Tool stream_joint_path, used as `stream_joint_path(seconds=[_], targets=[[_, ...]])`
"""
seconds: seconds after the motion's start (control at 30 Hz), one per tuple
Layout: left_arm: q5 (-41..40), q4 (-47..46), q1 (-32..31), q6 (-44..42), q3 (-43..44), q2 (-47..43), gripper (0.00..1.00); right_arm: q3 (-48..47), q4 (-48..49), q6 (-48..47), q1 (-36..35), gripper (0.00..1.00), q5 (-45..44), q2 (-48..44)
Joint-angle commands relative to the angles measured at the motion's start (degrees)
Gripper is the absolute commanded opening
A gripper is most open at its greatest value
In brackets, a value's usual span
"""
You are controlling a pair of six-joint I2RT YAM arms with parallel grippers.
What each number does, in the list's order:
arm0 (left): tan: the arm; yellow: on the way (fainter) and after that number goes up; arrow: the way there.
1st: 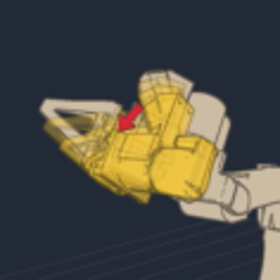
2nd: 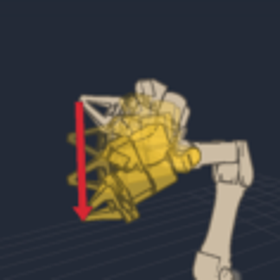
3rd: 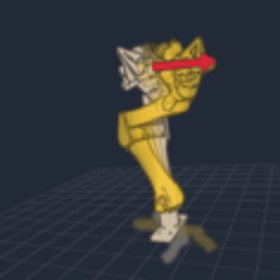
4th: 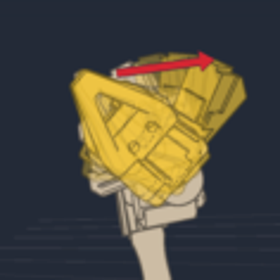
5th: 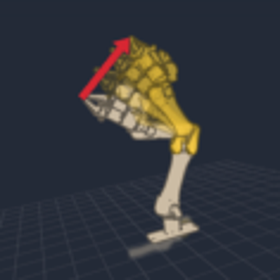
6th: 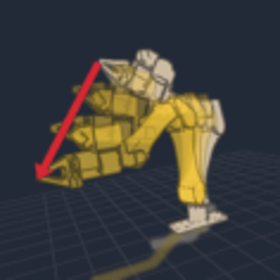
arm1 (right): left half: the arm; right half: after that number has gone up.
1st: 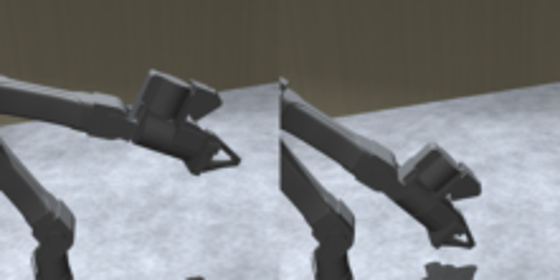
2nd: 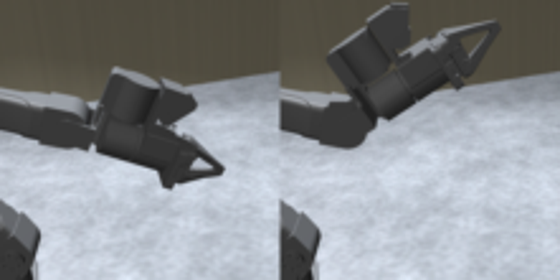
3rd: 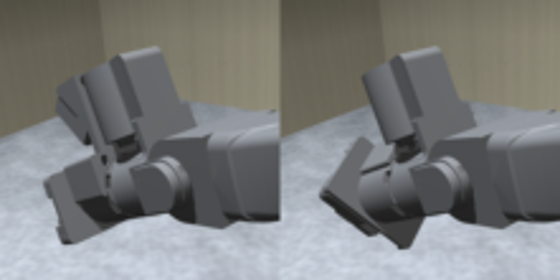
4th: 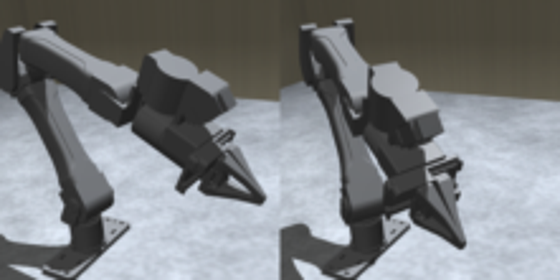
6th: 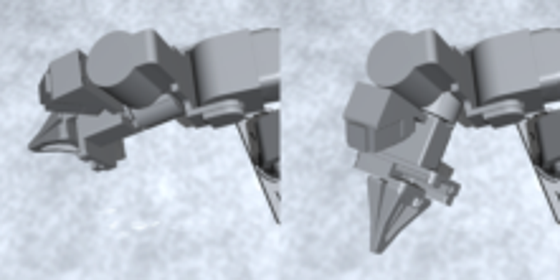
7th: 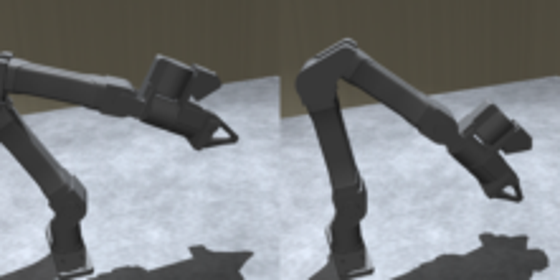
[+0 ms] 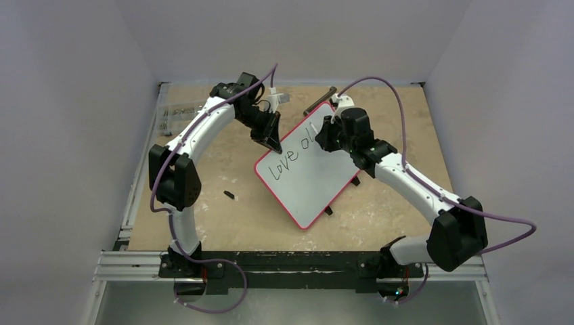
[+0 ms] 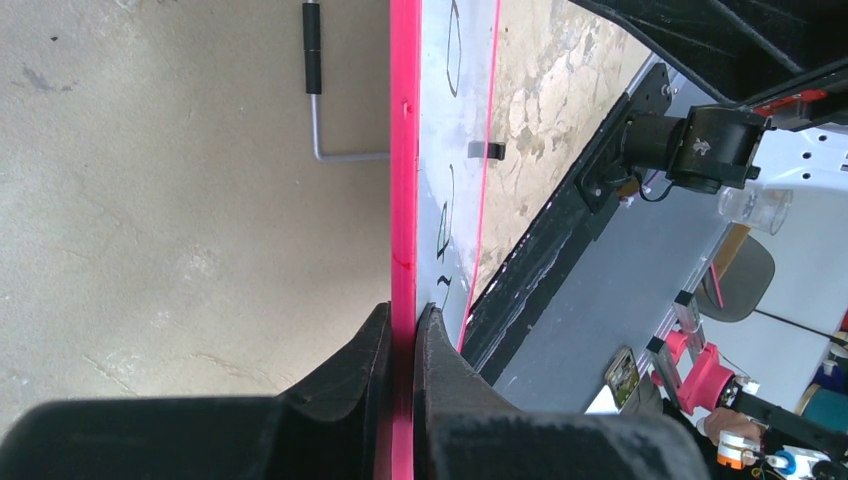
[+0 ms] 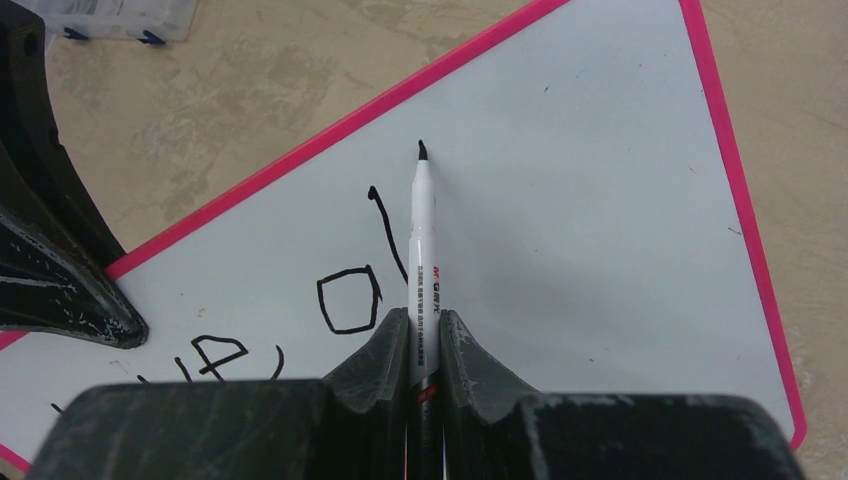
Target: Write a sentence on the whiteboard
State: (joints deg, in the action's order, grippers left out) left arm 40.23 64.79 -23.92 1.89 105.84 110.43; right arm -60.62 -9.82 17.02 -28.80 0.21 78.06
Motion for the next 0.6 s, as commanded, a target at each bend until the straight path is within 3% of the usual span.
stream_joint_path(seconds=[0.0, 0.57], targets=[[-7.36, -0.69, 0.45, -2.82, -0.02, -2.55, 0.00, 2.36, 2.17, 0.46, 0.29, 0.00, 2.05, -0.74], [-7.47, -0.74, 0.46, -2.80, -0.02, -2.72, 0.00, 11.17, 0.88, 0.84, 0.23, 0.00, 3.16, -7.21]])
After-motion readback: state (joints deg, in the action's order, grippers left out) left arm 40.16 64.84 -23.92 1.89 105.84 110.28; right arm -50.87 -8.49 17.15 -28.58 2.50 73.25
